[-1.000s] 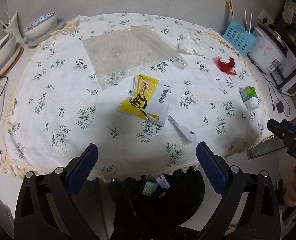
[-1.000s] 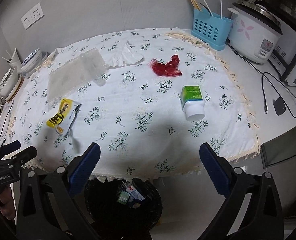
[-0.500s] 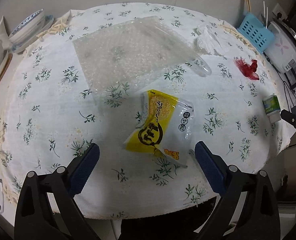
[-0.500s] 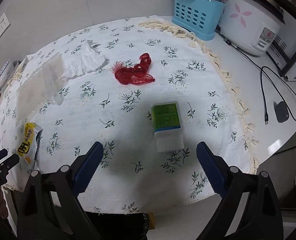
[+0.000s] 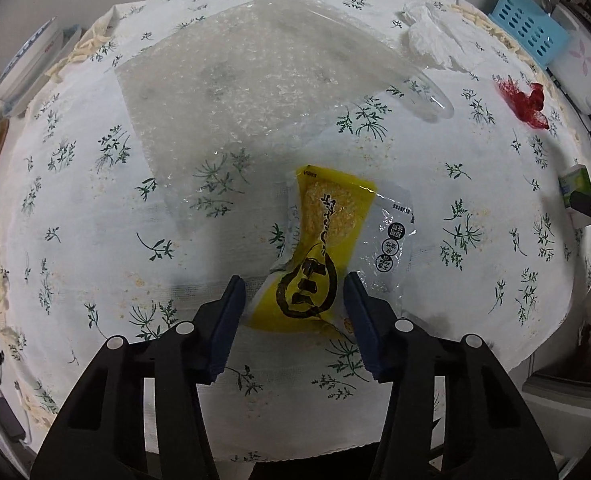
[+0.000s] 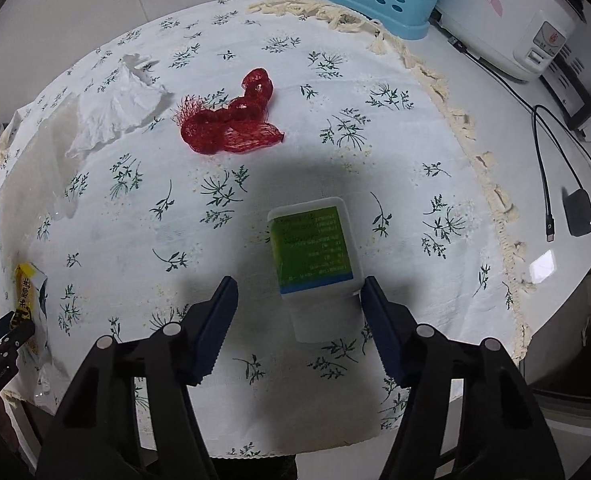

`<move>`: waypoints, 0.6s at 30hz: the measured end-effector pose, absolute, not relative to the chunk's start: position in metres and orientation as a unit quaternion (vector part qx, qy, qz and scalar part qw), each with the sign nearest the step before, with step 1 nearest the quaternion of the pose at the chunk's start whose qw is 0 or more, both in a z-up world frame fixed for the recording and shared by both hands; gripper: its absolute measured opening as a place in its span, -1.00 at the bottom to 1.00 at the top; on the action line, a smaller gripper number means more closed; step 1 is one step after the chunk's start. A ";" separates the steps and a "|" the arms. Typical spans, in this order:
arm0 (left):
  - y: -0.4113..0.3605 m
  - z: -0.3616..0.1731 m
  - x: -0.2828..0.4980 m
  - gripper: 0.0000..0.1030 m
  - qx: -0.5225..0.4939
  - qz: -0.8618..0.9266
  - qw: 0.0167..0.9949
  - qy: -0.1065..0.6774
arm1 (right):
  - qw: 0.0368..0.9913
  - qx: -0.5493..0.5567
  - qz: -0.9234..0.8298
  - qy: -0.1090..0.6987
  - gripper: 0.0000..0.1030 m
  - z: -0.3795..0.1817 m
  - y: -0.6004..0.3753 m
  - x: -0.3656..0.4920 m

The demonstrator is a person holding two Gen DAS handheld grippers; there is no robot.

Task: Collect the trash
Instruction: 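Close the left tool on the yellow snack bag while the right tool grips the white-green bottle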

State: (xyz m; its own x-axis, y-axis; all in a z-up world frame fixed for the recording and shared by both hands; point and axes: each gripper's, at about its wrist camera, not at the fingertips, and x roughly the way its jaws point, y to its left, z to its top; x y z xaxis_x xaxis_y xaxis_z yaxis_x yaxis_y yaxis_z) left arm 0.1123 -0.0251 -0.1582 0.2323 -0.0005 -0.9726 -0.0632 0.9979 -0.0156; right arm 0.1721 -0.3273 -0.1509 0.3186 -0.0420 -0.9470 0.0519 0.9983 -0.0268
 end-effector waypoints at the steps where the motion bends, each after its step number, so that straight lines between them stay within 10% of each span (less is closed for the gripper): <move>1: -0.025 -0.158 0.113 -0.18 -0.025 0.021 0.784 0.620 | 0.810 0.003 -0.031 0.585 0.10 -0.152 -0.327 0.174; 5: -0.024 -0.158 0.114 -0.33 -0.025 0.024 0.784 0.620 | 0.806 -0.002 -0.036 0.591 -0.21 -0.158 -0.327 0.178; 18: -0.026 -0.156 0.125 -0.58 -0.035 0.014 0.785 0.619 | 0.812 0.002 -0.042 0.582 -0.21 -0.156 -0.329 0.176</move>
